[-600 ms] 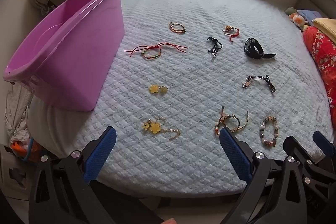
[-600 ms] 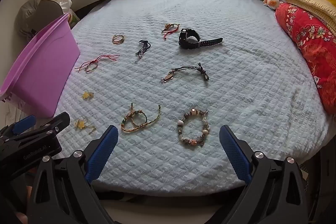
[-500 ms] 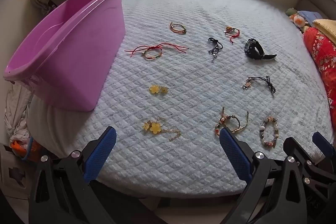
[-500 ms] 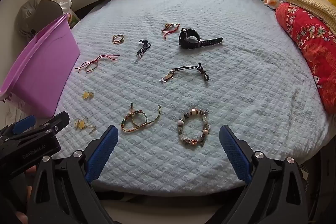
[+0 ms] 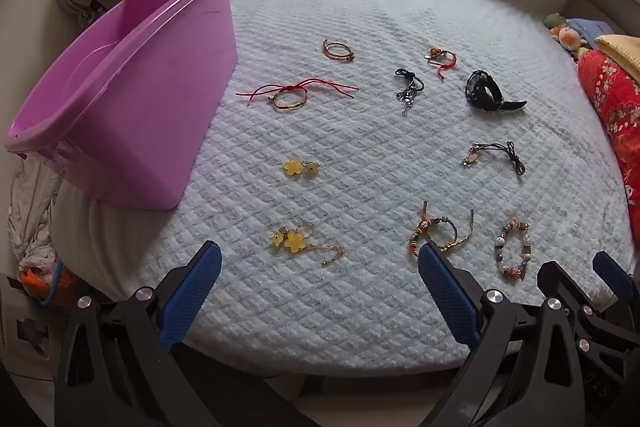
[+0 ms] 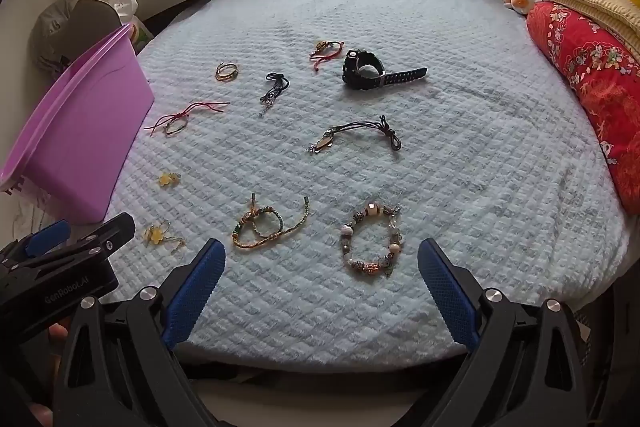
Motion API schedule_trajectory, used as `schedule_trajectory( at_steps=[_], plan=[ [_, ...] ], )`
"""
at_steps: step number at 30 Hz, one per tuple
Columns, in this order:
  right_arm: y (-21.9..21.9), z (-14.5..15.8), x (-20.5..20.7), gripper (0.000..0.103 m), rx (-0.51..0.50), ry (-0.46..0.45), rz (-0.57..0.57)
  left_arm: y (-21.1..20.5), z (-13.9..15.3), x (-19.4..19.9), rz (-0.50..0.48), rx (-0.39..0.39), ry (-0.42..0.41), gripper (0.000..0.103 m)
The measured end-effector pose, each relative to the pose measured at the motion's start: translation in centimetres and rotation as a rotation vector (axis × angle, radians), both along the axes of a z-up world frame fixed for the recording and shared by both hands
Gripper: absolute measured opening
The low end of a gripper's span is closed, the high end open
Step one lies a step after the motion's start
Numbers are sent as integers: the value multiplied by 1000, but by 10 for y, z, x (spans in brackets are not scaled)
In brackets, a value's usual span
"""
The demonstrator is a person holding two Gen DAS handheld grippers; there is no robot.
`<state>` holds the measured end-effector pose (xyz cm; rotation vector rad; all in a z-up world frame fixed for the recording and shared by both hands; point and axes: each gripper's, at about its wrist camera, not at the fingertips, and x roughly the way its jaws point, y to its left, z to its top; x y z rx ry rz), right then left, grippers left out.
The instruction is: Organize jewelry
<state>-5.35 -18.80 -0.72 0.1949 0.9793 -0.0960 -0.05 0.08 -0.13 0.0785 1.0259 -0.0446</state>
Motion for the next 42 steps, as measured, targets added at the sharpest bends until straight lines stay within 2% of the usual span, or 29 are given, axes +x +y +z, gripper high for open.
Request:
schedule_trajectory(
  at_steps=[42],
  plan=[
    [1, -6, -1, 93, 16, 9, 3, 1, -3, -1, -8, -13, 2, 97]
  ],
)
